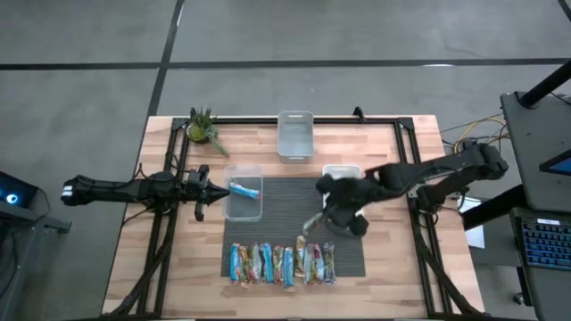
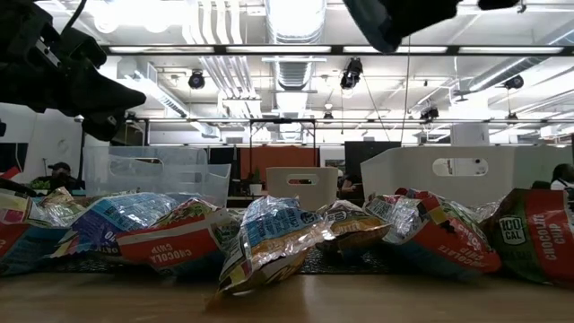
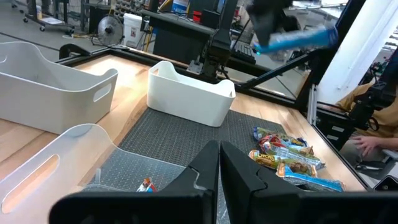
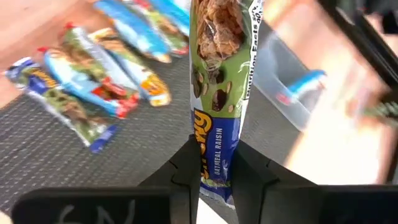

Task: Pick and place Granola Bars by type
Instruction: Put the blue granola bar into the gray bin

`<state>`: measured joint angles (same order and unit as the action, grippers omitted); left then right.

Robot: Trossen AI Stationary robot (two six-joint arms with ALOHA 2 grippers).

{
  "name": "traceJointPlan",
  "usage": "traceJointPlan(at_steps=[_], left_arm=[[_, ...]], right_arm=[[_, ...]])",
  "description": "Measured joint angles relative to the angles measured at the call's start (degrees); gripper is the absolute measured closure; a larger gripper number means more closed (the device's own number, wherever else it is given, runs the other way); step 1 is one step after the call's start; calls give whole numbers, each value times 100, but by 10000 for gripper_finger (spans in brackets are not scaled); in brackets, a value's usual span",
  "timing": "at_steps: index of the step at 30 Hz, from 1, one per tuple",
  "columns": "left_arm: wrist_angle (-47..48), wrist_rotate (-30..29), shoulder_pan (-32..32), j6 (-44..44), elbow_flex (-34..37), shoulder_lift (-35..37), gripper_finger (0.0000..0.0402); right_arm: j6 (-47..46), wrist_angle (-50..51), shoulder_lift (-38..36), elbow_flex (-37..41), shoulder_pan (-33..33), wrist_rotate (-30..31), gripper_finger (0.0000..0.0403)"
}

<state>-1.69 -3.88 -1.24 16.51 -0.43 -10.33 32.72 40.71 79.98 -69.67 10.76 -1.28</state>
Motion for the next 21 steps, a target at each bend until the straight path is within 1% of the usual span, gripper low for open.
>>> traceJointPlan(at_steps=[5,11,15,21], left_arm=[[0,0,-2,0,1,0,402],[0,0,-2,-2,2,0,402],[1,-1,-2,0,0,0,402],[1,0,-1,0,2,0,402]], right_arm=[[-164,61,-316,-38,-418,0,344],[-653,68,-528,-39,-831,-4,345],[-860,94,-532,-110,-1177,0,344],[-1011,98,-202,-675,-1671,-4,344]])
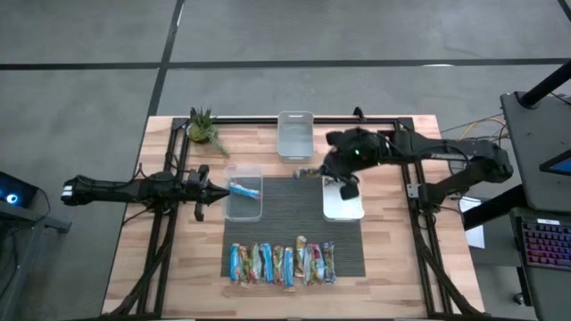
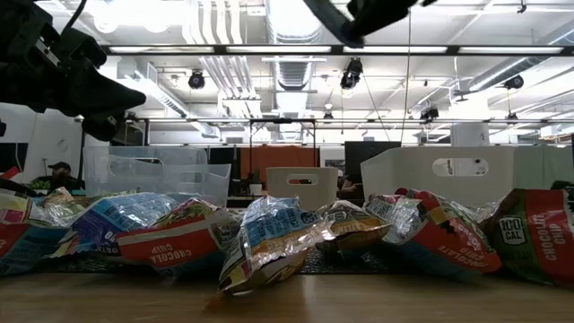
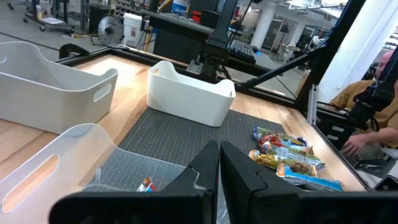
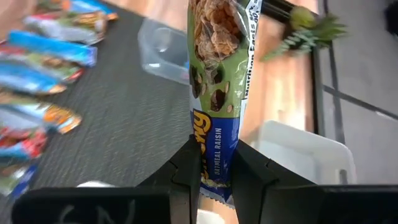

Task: Pick and place Granola Bars by type
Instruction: Put the blue granola bar into the gray bin

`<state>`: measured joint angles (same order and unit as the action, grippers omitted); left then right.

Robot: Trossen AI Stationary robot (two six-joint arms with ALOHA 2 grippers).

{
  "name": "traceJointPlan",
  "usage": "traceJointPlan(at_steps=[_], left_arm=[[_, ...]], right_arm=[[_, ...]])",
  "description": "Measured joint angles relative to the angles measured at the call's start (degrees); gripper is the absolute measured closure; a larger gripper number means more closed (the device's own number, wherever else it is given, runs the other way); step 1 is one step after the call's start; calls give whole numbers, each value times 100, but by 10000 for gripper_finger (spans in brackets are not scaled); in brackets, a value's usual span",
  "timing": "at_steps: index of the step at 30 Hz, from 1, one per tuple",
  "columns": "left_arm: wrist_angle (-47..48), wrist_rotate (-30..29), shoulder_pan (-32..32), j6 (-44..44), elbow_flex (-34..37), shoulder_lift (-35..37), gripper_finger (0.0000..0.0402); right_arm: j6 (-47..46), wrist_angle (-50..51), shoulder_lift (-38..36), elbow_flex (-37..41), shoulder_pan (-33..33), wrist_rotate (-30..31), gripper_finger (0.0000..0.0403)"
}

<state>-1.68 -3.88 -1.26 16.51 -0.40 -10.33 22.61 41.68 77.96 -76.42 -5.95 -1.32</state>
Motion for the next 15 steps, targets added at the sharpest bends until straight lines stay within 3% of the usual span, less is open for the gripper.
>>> traceJointPlan(at_steps=[6,15], left_arm=[[-1,0,0,0,0,0,402],[-1,-1,1,-1,0,0,402]], right_arm=[[-275,239,723,-815,-507,0,344],[-318,1534,2146,-2328,-1261,2,344]])
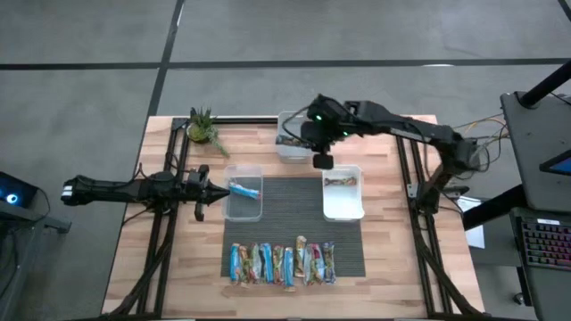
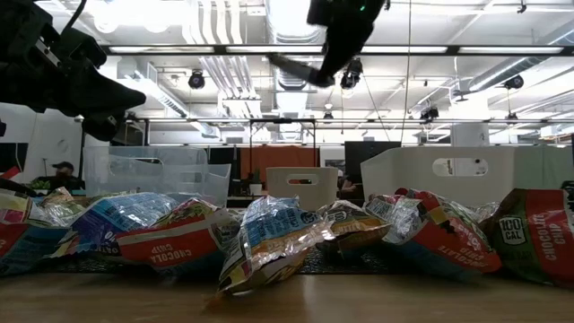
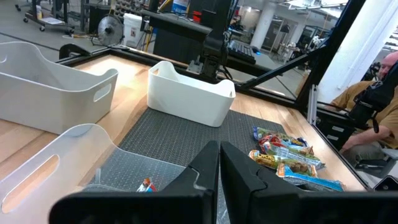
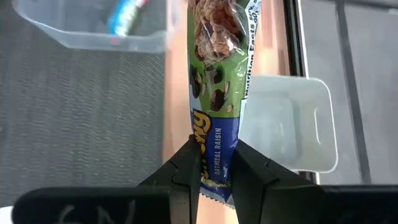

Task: Pick and place Granola Bars by type
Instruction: Put the blue granola bar into the gray bin

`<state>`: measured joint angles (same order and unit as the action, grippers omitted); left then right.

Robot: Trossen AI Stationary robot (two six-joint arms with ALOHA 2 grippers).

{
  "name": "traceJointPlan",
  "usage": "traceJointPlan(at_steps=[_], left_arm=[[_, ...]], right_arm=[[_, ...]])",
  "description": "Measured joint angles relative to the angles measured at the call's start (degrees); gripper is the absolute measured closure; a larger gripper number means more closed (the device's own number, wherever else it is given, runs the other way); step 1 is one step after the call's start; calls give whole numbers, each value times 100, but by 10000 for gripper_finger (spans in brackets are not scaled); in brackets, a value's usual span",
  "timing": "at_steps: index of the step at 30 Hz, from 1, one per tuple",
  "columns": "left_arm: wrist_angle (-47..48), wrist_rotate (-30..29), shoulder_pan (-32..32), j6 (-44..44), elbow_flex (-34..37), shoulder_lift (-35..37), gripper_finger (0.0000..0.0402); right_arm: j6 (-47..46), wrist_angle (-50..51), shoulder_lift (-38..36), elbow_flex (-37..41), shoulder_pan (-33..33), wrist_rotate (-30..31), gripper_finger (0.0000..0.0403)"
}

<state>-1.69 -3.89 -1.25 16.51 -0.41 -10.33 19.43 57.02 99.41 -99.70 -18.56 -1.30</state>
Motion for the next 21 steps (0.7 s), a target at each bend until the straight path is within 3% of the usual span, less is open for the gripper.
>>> traceJointPlan(at_steps=[11,21], left_arm=[[2,-1,-1,1,-2,0,402],[0,1,-1,1,0,0,402]], right_arm=[[517,1008,1364,-1252,-654,1,344],[870,1160,1786,-1061,-899,-3,350]])
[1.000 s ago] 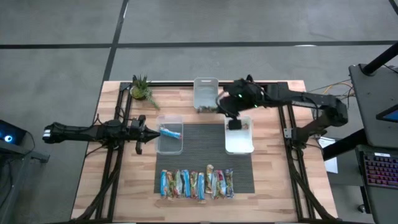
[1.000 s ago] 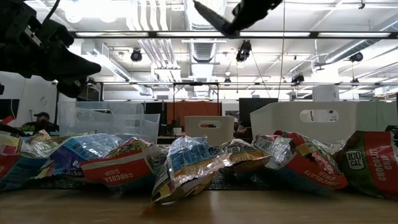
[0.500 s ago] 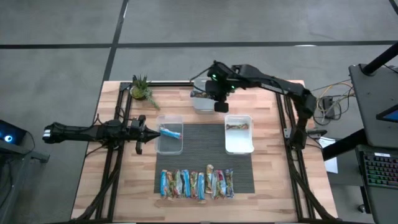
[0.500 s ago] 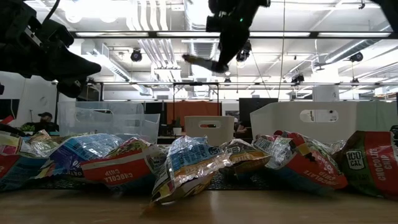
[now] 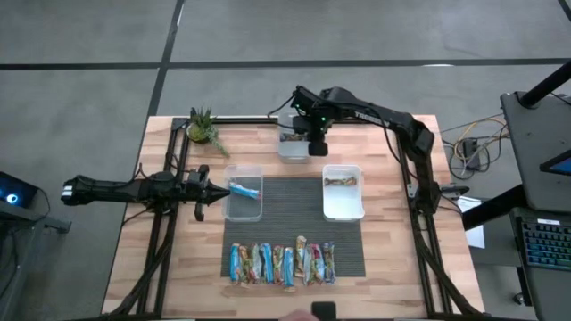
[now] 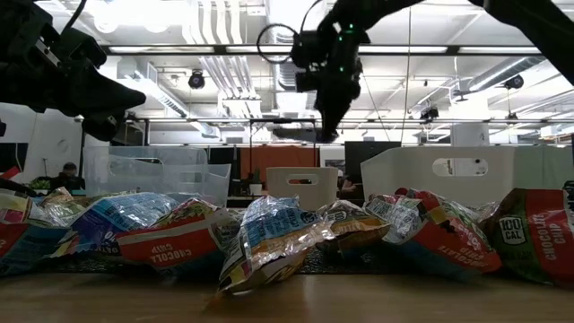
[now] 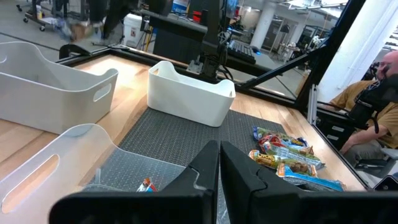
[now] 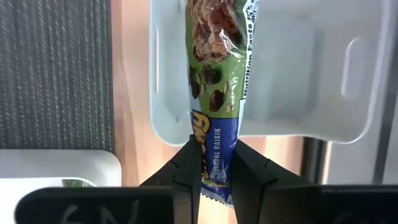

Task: Pick and place Granola Bars by type
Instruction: Put the blue granola bar into the gray bin

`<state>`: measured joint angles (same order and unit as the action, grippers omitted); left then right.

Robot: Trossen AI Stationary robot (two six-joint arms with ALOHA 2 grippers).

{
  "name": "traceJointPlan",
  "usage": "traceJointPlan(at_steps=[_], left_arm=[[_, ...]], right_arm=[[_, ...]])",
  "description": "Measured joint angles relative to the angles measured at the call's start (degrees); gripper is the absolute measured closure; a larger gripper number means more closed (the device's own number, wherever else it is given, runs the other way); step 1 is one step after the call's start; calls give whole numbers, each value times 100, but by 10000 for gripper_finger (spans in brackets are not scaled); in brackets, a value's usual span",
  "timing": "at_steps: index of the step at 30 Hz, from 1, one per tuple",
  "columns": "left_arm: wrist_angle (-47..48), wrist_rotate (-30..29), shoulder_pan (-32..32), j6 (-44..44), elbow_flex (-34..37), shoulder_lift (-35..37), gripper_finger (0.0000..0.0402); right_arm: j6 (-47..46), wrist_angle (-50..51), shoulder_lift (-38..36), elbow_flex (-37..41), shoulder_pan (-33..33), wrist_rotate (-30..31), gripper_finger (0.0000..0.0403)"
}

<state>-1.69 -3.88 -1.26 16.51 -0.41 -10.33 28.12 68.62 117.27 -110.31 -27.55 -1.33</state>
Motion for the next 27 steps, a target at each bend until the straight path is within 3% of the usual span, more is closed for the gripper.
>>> traceJointPlan(at_steps=[11,27], left_arm=[[1,0,2,0,0,0,402],[2,0,0,0,0,0,402]], right_arm=[[54,-416,101,551,-102,-1,351],[-158,-786,101,624,-95,-10,351]])
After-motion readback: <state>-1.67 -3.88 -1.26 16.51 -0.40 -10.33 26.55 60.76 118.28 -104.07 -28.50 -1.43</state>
